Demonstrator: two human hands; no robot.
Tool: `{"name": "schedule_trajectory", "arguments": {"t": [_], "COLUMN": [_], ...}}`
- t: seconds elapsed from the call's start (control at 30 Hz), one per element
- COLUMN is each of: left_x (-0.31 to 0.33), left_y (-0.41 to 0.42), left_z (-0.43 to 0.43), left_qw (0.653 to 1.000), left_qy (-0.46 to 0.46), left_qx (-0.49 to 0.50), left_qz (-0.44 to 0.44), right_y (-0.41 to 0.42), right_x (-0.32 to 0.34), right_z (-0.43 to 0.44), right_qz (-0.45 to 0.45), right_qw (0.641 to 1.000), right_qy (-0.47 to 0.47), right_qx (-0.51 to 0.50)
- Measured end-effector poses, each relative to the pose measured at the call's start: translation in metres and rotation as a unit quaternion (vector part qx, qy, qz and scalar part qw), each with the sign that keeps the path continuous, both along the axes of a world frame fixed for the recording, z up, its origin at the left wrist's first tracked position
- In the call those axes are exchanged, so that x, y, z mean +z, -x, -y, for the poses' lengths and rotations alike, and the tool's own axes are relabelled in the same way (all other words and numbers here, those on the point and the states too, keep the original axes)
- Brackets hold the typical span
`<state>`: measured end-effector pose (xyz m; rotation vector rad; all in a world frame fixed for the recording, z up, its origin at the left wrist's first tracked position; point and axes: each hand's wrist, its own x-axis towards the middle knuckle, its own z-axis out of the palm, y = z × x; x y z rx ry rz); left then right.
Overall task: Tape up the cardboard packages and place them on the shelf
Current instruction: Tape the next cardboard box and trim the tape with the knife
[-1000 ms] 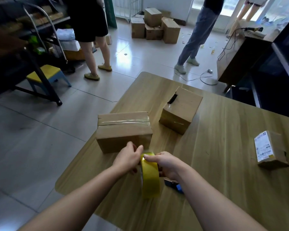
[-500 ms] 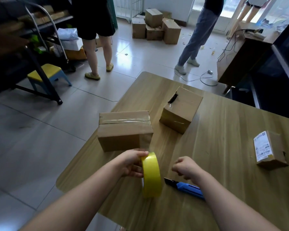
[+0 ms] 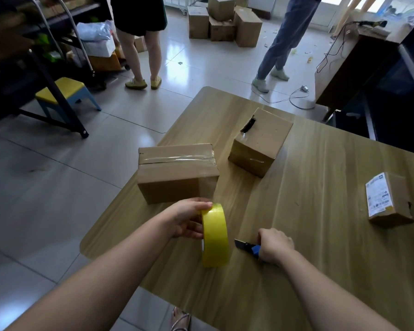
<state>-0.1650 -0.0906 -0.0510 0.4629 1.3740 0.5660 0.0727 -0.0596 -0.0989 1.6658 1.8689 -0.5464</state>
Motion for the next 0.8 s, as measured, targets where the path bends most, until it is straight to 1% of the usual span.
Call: {"name": "schedule_trajectory", "arguments": {"t": [0.13, 0.2, 0.23, 0.3, 0.33, 0.4, 0.47, 0.53, 0.6, 0.67, 0.8], "left_x": [0.001, 0.001, 0.001, 0.001, 0.002, 0.005, 0.007, 0.008, 0.009, 0.010, 0.012], "left_y": [-0.002, -0.004, -0.005, -0.009, -0.010, -0.013, -0.014, -0.014, -0.014, -0.015, -0.015], "left_z": [0.001, 0.001, 0.001, 0.002, 0.002, 0.003, 0.003, 0.004, 0.004, 0.005, 0.005], "left_qw": [1.000, 1.000, 0.999, 0.998, 0.998, 0.997, 0.996, 0.995, 0.994, 0.993, 0.993], "left_qy": [0.007, 0.016, 0.021, 0.025, 0.024, 0.022, 0.025, 0.029, 0.033, 0.033, 0.028], "left_qx": [0.006, 0.018, 0.028, 0.050, 0.060, 0.078, 0.087, 0.093, 0.101, 0.108, 0.114], "left_qz": [-0.007, -0.012, -0.015, -0.011, -0.004, 0.009, 0.017, 0.020, 0.023, 0.023, 0.017], "right_y": [-0.002, -0.002, -0.003, -0.001, 0.000, 0.009, 0.023, 0.037, 0.049, 0.056, 0.061], "right_x": [0.000, 0.003, 0.006, 0.011, 0.013, 0.017, 0.025, 0.038, 0.049, 0.057, 0.066], "right_z": [0.003, 0.002, 0.001, -0.002, -0.003, -0.008, -0.014, -0.019, -0.021, -0.022, -0.024], "right_qz": [0.029, 0.015, -0.010, -0.095, -0.147, -0.247, -0.323, -0.358, -0.340, -0.282, -0.200], "right_qw": [0.997, 0.996, 0.997, 0.992, 0.980, 0.943, 0.911, 0.895, 0.893, 0.897, 0.915], "right_qy": [-0.027, -0.041, -0.050, -0.089, -0.127, -0.204, -0.244, -0.266, -0.286, -0.303, -0.280], "right_qx": [0.062, 0.075, 0.066, 0.001, -0.037, -0.086, -0.079, -0.022, 0.072, 0.154, 0.209]}}
